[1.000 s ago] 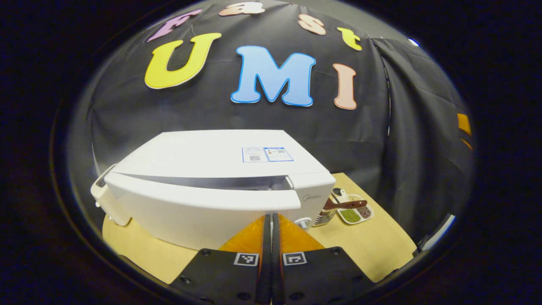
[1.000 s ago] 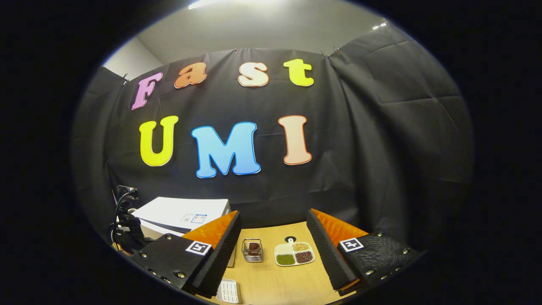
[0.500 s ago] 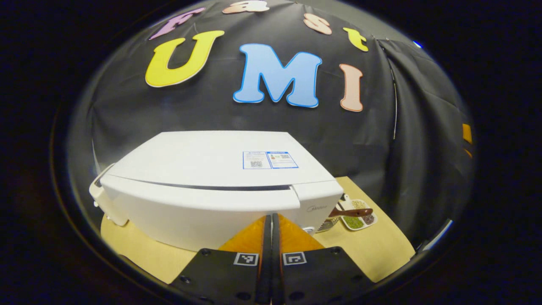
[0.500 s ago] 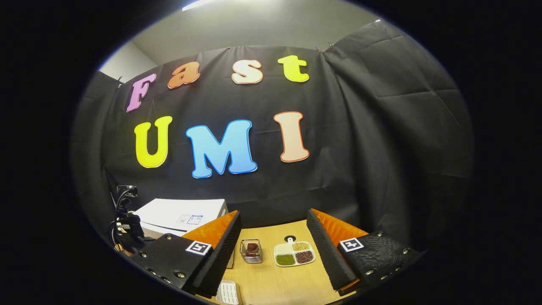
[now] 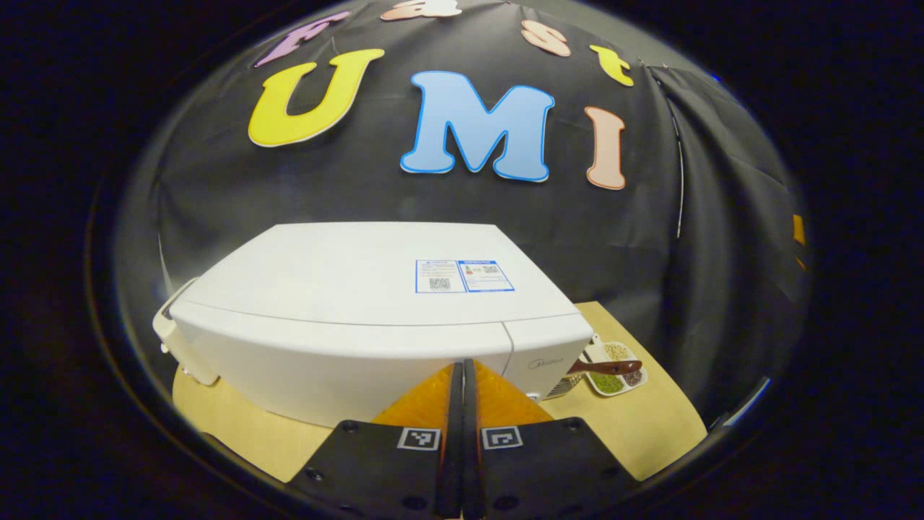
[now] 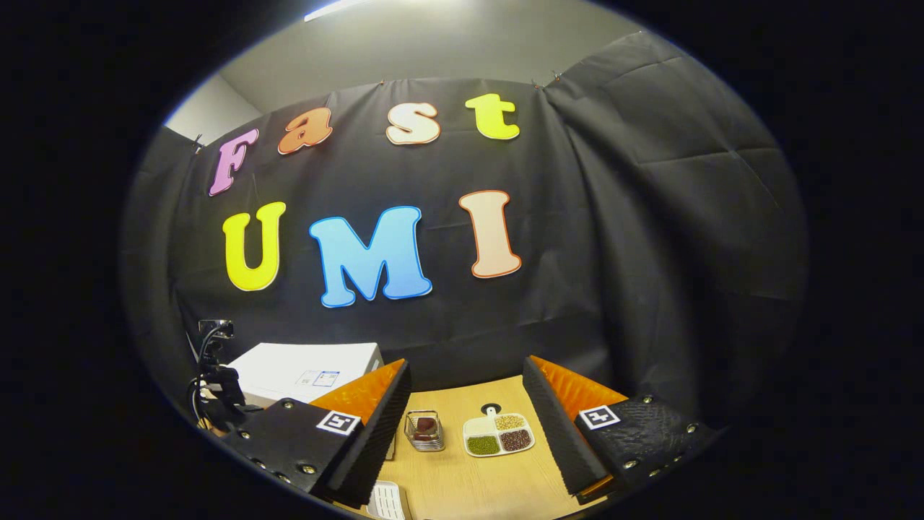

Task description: Open the microwave oven with the left hand, put the food in, and close the microwave oven.

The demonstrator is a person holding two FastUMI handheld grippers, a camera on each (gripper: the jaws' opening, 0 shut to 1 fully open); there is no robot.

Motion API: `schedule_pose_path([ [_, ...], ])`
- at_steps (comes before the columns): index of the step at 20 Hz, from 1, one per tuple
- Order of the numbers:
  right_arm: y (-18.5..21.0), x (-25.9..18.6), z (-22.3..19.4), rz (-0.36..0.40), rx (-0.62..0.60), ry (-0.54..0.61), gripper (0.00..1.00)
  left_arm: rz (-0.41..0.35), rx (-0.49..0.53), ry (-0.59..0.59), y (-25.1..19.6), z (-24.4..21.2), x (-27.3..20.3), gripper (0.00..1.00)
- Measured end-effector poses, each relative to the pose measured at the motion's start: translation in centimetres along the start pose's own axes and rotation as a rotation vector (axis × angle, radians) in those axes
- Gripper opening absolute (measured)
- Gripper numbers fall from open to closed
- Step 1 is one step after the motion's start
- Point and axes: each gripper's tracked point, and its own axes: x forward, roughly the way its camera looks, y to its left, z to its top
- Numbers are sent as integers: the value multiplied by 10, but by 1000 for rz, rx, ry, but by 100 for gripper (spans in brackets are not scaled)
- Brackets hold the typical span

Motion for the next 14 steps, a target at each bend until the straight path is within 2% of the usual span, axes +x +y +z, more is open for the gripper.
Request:
schedule_pose_path([
  [2,8,1,7,14,-7,-7,94,12,18,-82,6,31,-24,7],
  [7,36,1,28,35,-33,-27,94,53,55,-377,24,154,-160,7],
  [10,58,-1,41,40,-66,-47,94,105,62,-535,40,204,-246,99],
  [11,67,-4,48,48,-69,-60,94,128,59,-563,48,213,-262,93],
  [13,82,-10,59,67,-64,-78,94,144,58,-579,57,219,-289,96],
  [14,90,-14,65,76,-64,-91,94,149,58,-574,61,217,-297,94],
])
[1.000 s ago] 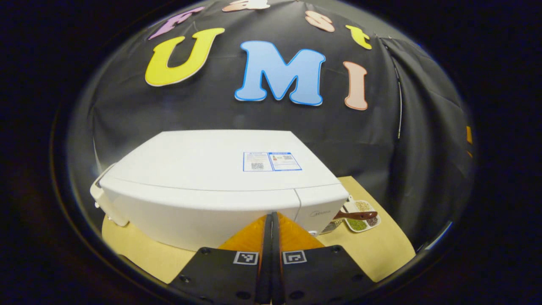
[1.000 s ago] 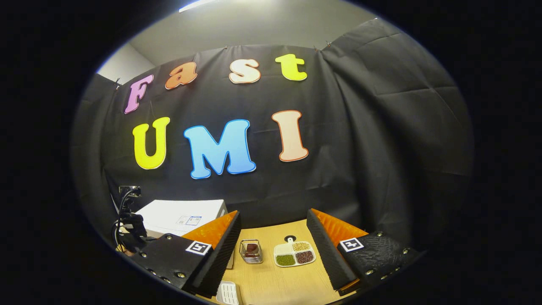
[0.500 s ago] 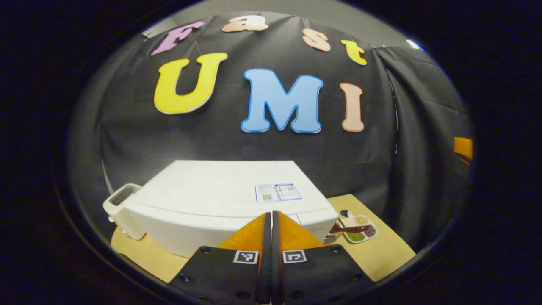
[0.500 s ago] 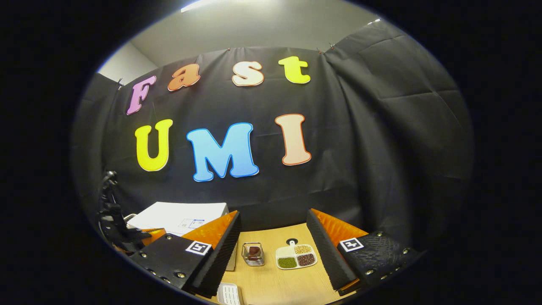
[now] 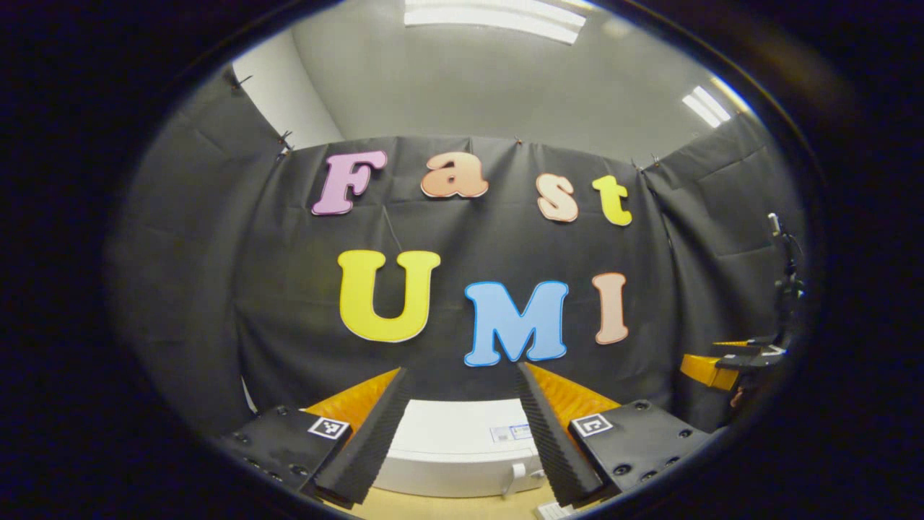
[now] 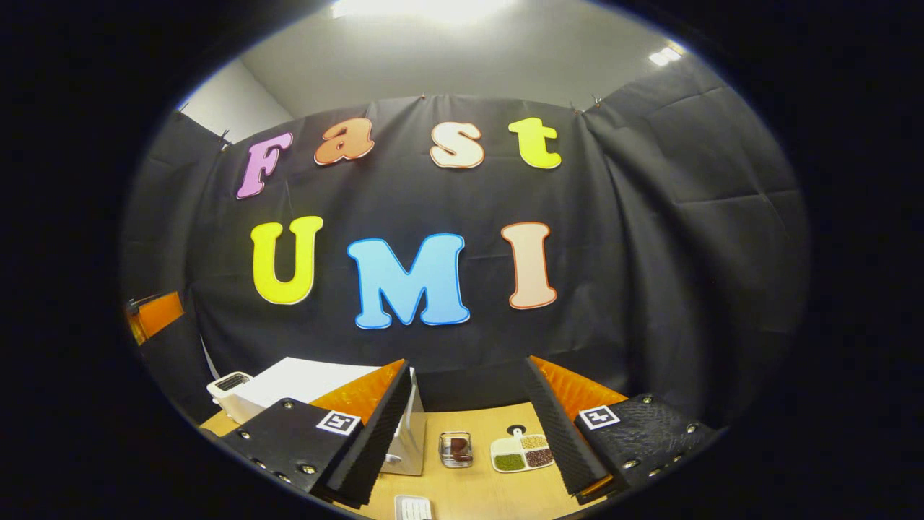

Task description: Open the microwave oven with the left hand, put the food in, and close the microwave oven.

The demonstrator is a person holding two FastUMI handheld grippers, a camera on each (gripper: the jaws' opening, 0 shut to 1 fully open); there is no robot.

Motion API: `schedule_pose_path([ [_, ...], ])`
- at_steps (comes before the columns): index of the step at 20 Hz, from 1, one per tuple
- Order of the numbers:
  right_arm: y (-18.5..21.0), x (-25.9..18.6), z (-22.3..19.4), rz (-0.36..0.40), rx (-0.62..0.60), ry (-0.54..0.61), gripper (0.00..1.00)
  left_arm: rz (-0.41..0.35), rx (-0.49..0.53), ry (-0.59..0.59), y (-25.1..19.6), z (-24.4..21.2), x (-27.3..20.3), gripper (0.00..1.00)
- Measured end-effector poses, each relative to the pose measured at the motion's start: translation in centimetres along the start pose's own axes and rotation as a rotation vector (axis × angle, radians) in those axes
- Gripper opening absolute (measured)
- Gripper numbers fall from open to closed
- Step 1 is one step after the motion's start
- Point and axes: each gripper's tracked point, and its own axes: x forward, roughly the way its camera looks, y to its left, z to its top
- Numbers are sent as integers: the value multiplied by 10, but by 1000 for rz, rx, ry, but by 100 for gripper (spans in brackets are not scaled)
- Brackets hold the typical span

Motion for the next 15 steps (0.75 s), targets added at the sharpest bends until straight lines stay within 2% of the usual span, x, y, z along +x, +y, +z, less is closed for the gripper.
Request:
schedule_pose_path([
  [4,36,-12,14,53,-23,-25,94,18,-20,-24,18,13,-28,96],
  [7,55,-23,19,83,11,-17,94,26,-13,-35,26,19,-38,96],
  [13,62,-41,23,41,7,-27,94,3,-21,-39,46,17,-55,98],
  [15,62,-50,24,32,9,-26,94,-21,-27,-23,44,8,-56,94],
])
